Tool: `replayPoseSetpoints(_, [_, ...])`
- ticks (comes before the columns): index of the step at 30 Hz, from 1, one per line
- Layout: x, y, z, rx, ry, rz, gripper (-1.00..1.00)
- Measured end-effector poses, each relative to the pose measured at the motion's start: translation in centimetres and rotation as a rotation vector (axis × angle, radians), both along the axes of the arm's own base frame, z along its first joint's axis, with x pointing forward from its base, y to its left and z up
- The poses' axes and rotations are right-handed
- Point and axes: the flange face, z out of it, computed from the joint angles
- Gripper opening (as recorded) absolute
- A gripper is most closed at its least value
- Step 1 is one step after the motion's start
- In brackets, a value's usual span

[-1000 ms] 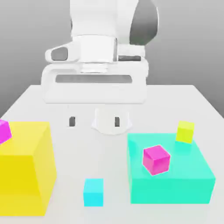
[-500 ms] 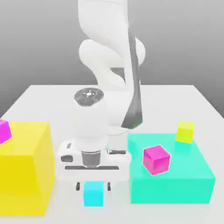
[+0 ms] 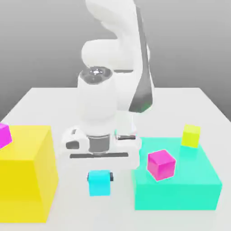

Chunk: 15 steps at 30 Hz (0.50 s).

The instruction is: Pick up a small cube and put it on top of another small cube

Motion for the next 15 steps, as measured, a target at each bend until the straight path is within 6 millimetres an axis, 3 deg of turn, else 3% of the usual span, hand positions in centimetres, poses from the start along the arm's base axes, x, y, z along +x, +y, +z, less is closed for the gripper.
replayPoseSetpoints(4, [-0.6,5.6,5.3,0.002,-0.001,0.26,-1.0])
replayPoseSetpoints(8, [-2.6,10.6,9.8,-0.001,-0.001,0.509,-1.0])
replayPoseSetpoints(12, [-3.0,11.6,6.1,-0.003,-0.001,0.555,-1.0])
replayPoseSetpoints(13, [-3.1,11.6,5.2,-0.004,-0.001,0.556,1.0])
replayPoseSetpoints(15, [-3.1,11.6,5.2,-0.004,-0.001,0.556,1.0])
